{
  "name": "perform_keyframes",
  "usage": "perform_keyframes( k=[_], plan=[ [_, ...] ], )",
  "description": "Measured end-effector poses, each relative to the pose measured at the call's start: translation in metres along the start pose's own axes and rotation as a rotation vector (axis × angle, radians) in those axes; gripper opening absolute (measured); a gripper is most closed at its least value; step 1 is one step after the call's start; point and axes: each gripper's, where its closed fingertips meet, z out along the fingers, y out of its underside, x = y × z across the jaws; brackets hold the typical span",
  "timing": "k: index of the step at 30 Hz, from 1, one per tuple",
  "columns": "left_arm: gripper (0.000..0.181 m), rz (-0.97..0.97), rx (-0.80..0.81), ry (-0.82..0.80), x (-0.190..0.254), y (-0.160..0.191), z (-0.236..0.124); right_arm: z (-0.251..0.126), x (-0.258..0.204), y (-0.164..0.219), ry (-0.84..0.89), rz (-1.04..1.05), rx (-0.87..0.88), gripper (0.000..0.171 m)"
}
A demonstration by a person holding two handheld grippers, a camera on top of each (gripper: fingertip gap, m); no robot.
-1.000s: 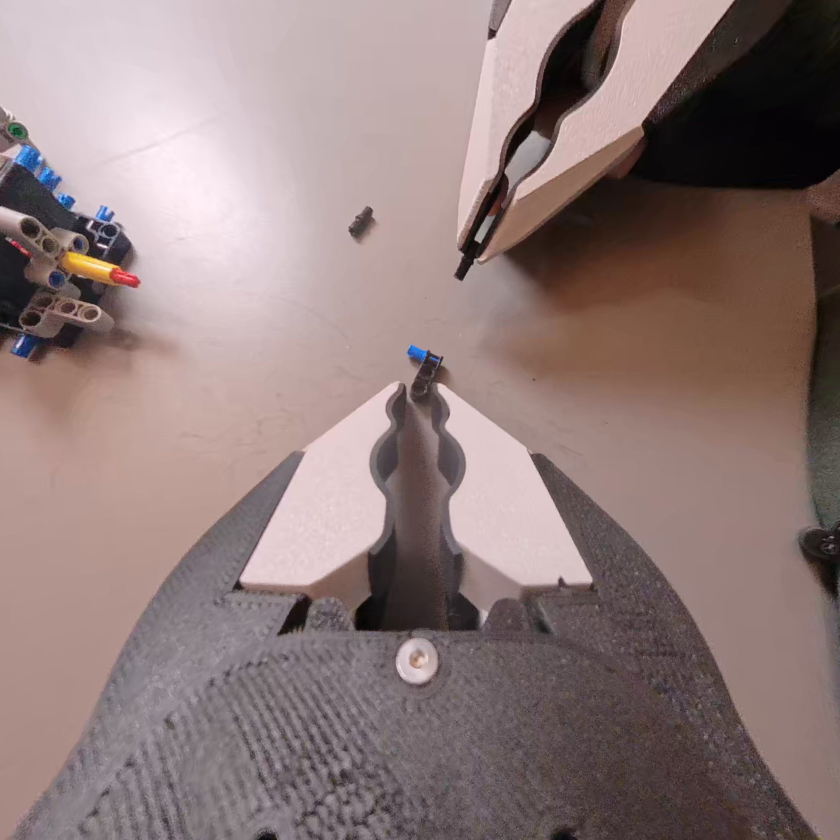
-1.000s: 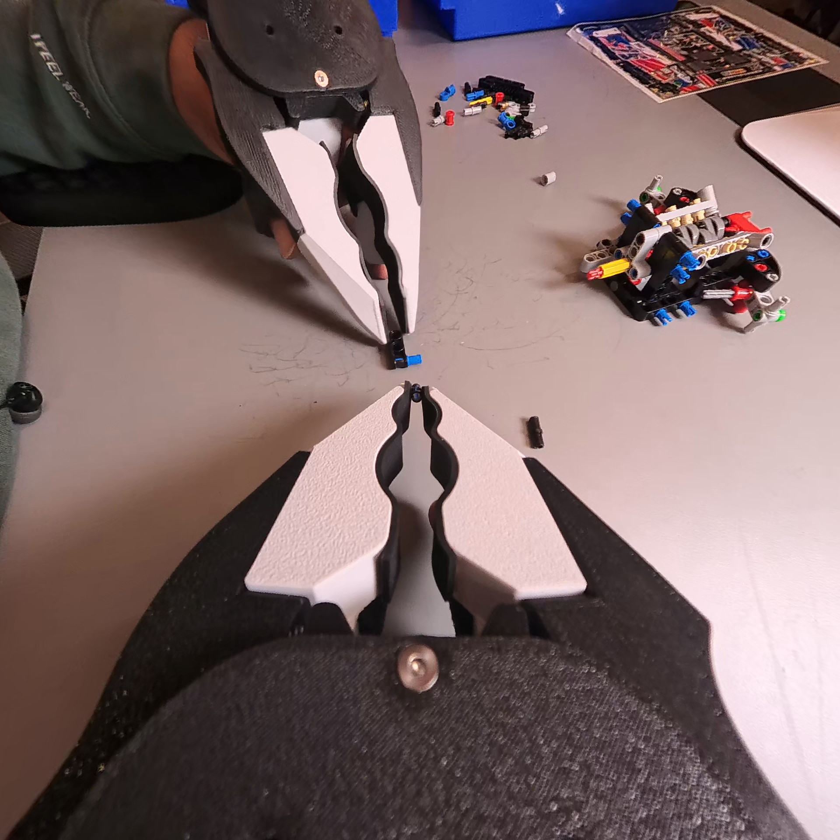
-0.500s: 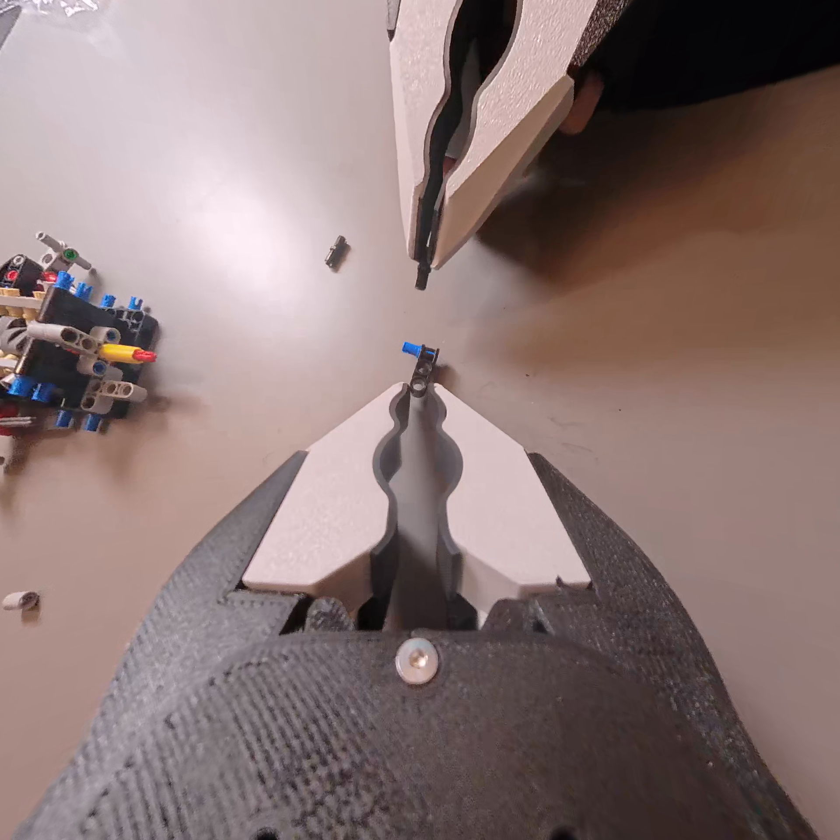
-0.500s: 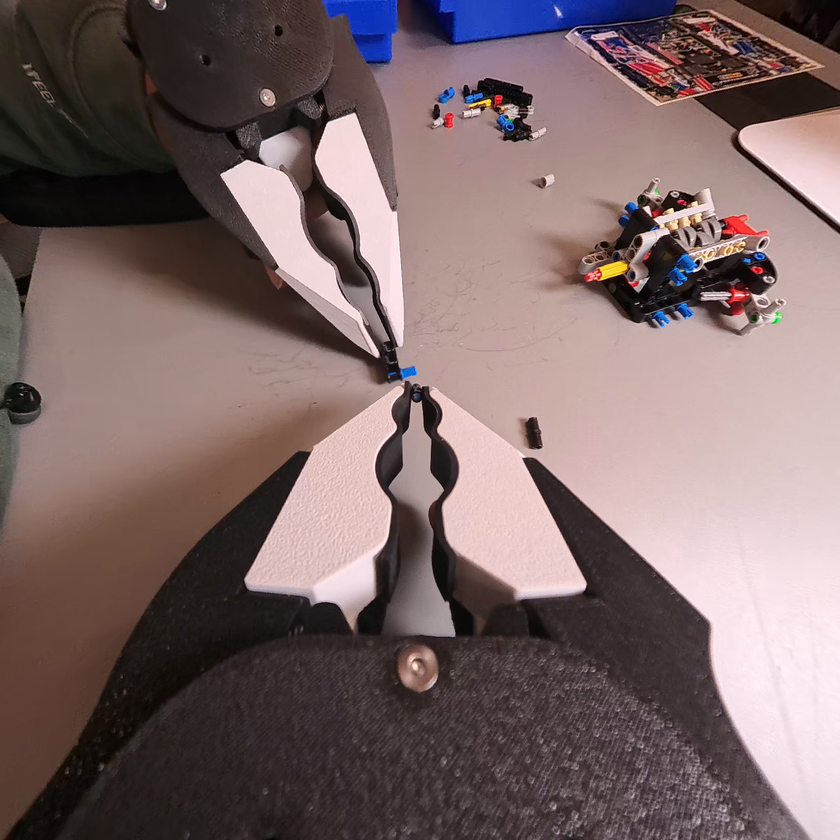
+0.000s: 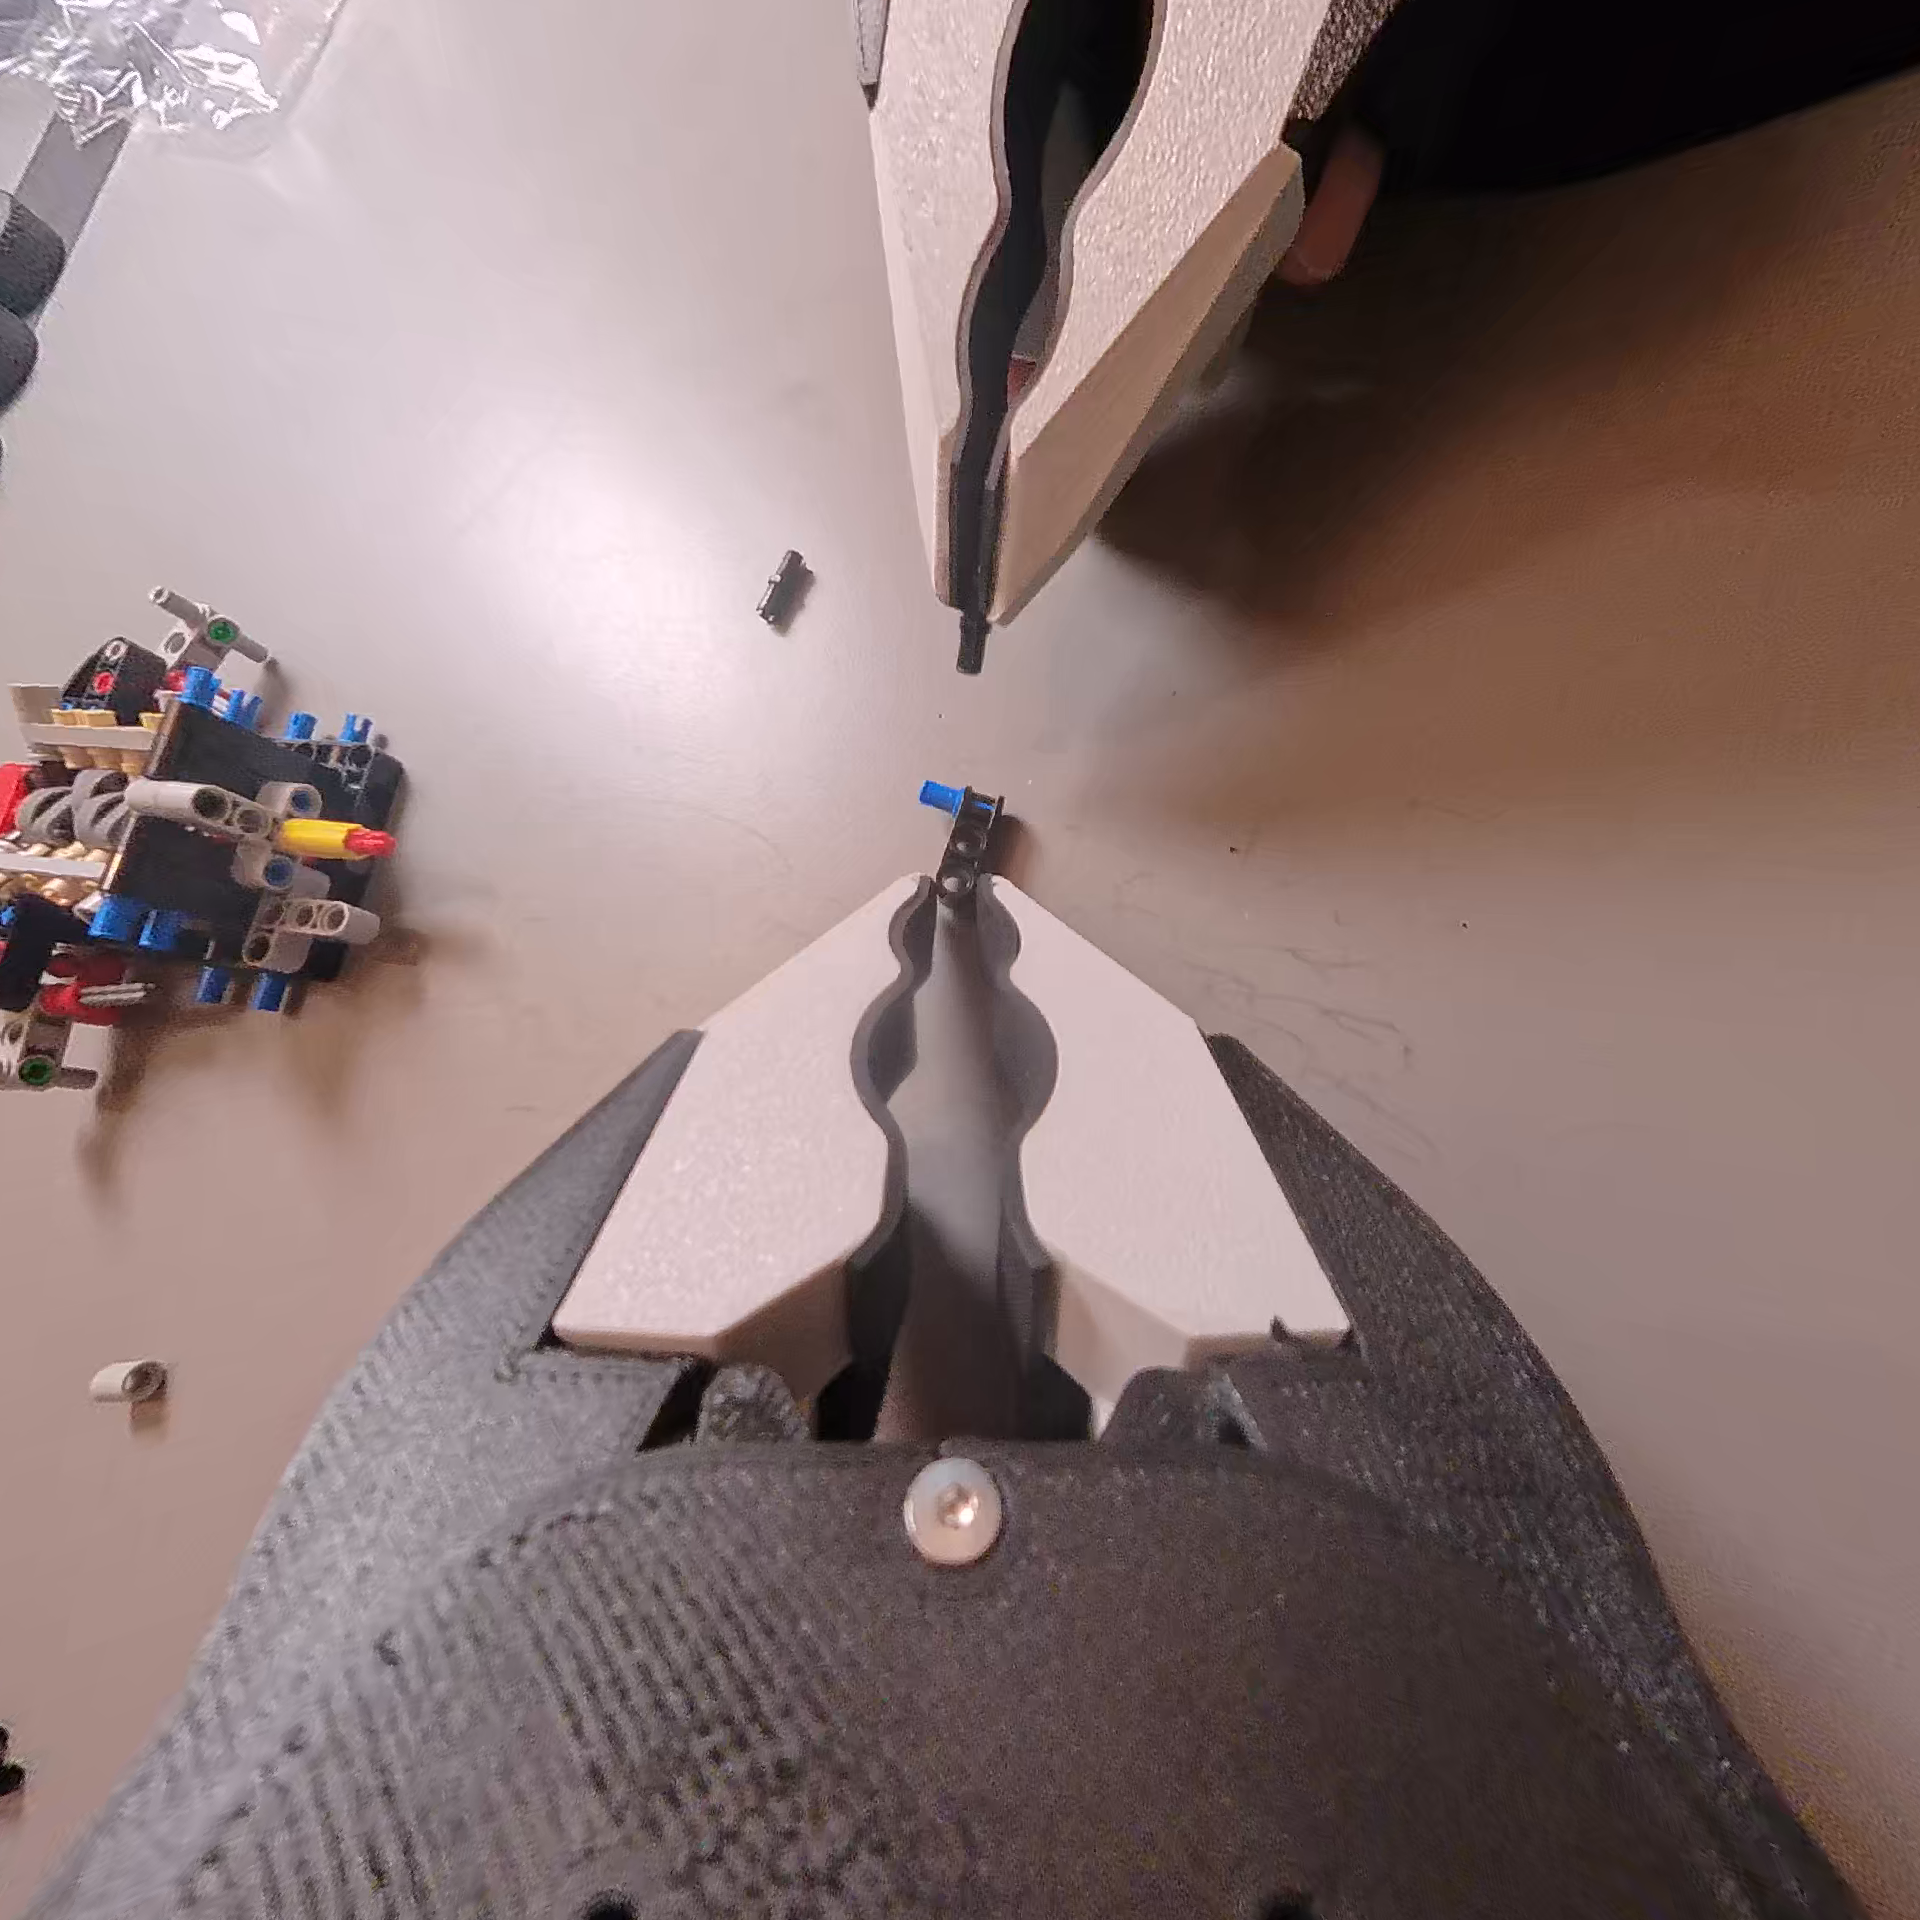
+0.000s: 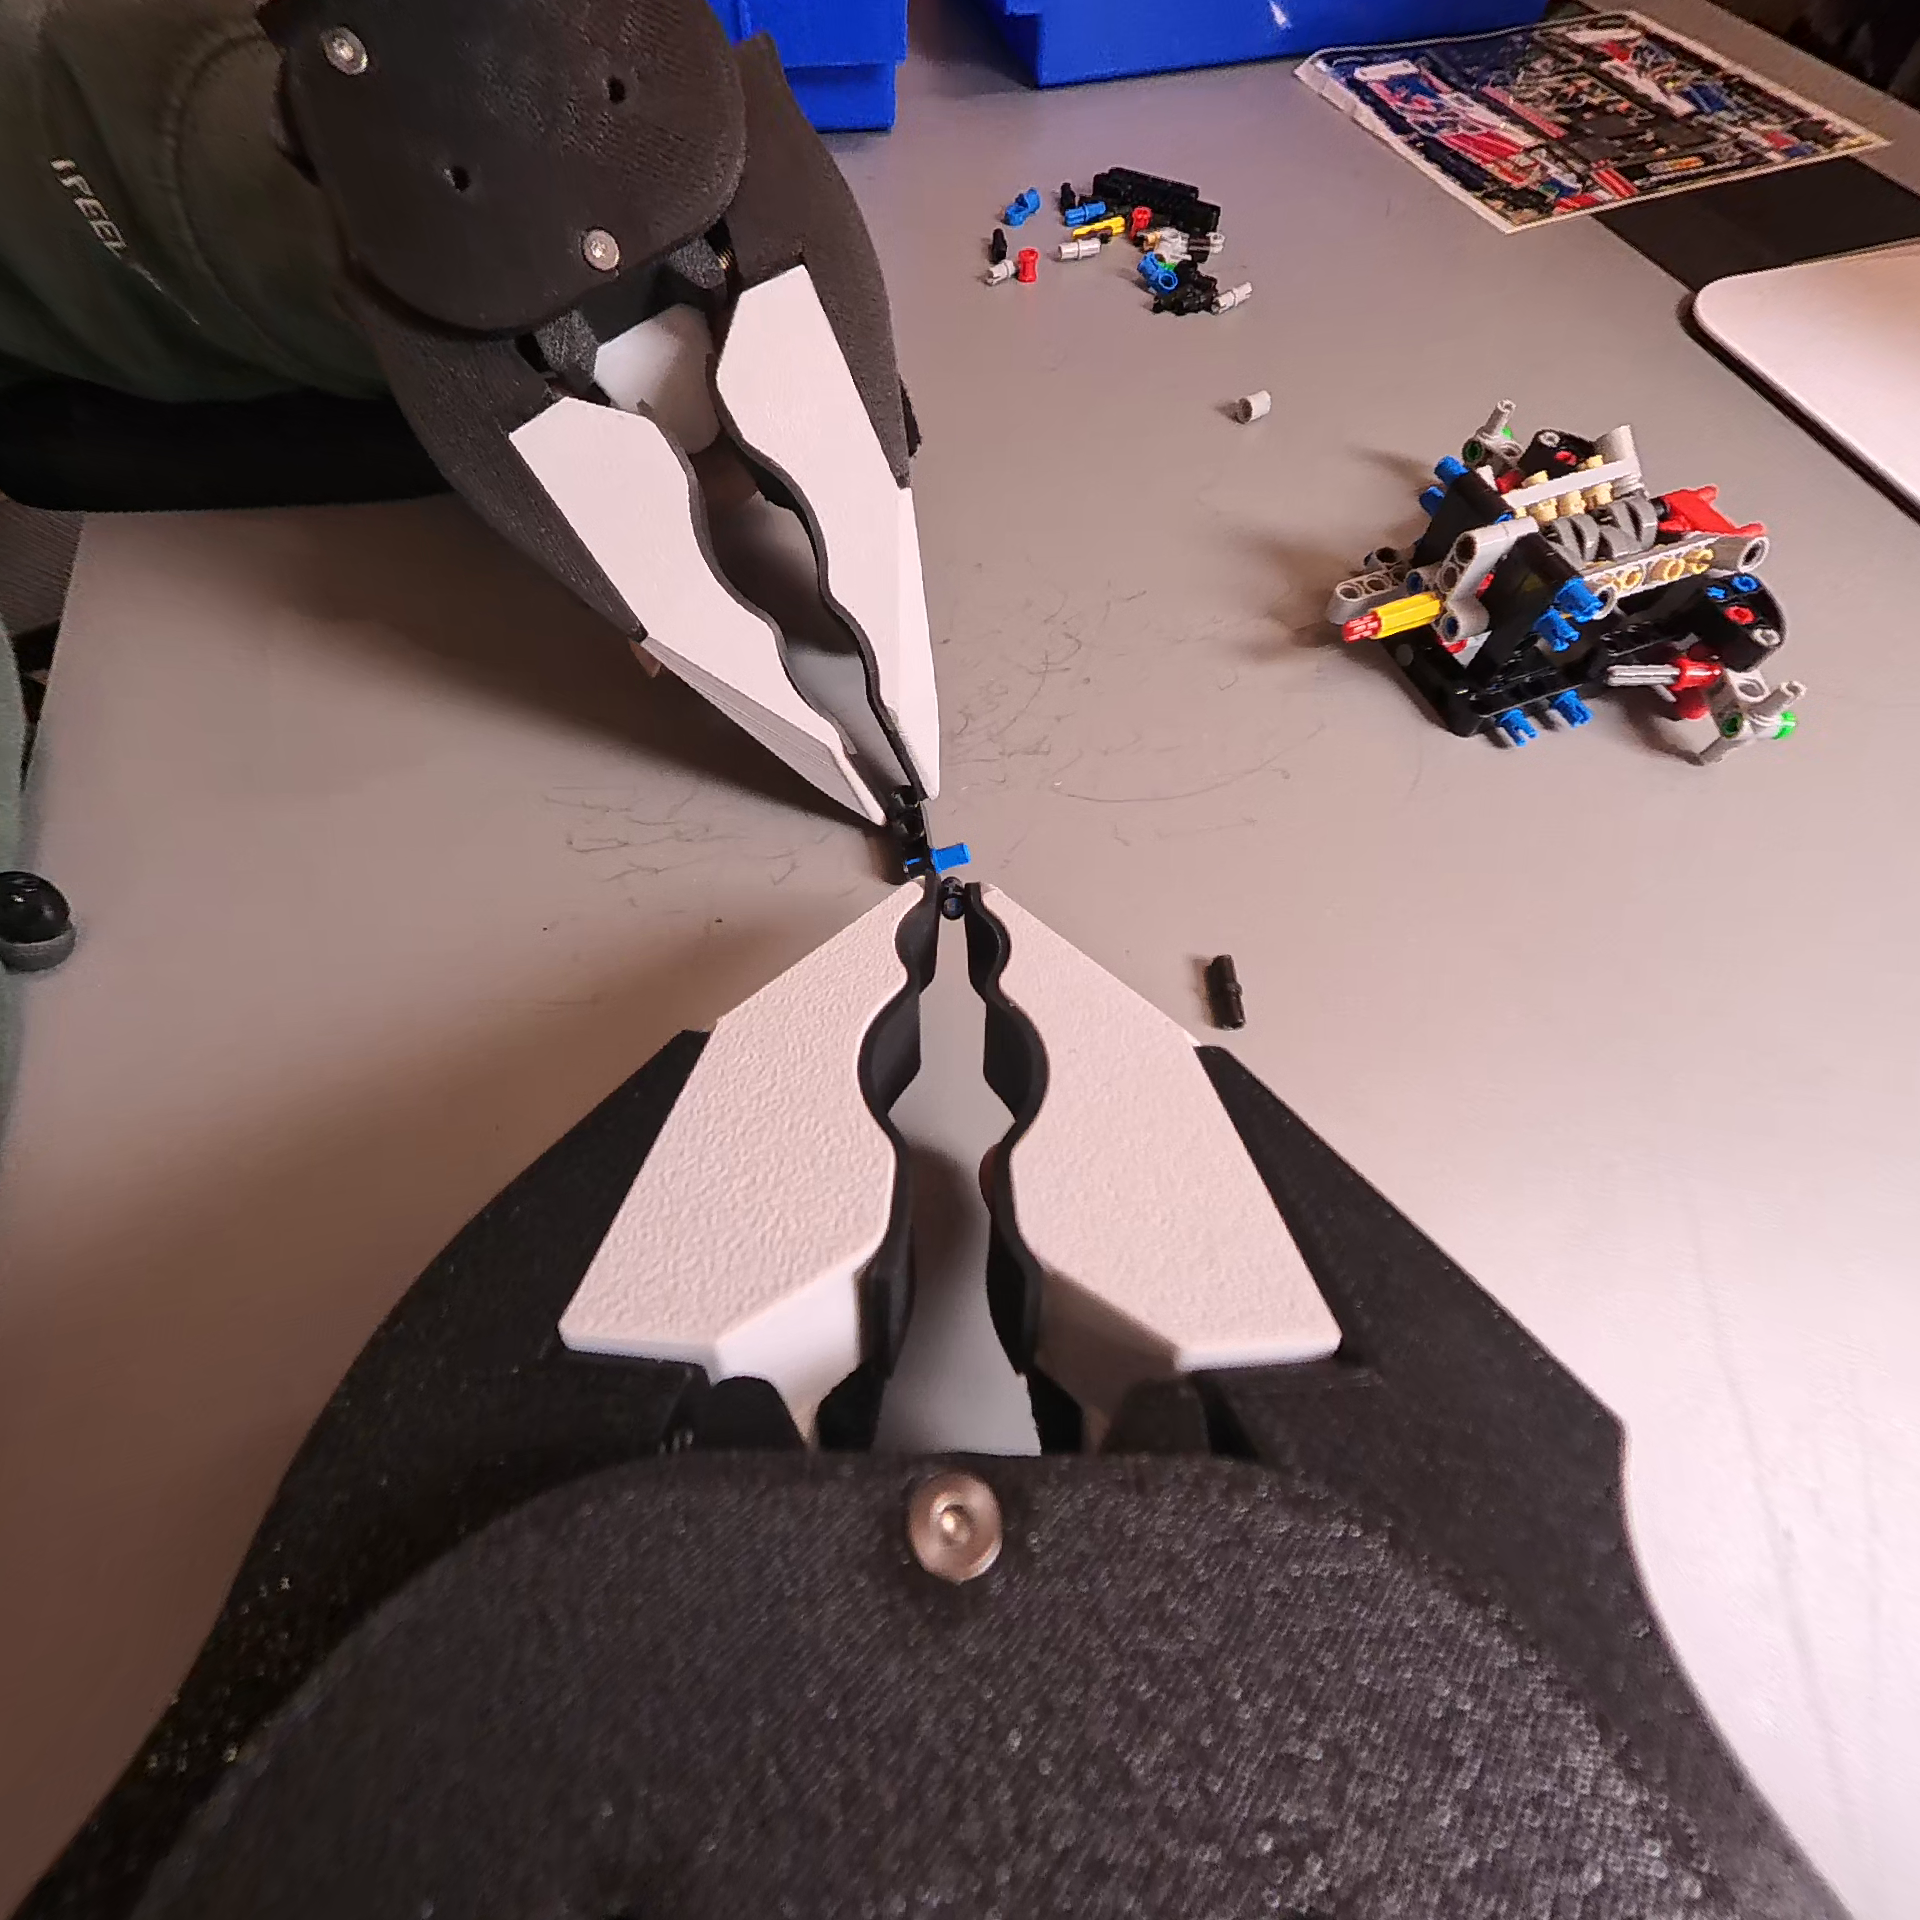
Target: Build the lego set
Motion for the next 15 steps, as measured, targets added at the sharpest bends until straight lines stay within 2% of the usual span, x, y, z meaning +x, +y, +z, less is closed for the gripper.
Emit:
perform_keyframes(
  k=[7,15],
  plan=[
    [0.012,-0.099,0.011,0.067,0.0025,0.0005,-0.0011,0.0094,-0.0096,0.0035,-0.016,-0.045,-0.037,0.003],
    [0.015,-0.351,0.075,0.181,-0.0024,-0.005,-0.0073,0.0076,-0.0078,0.0022,-0.02,-0.029,-0.024,0.003]
  ],
)
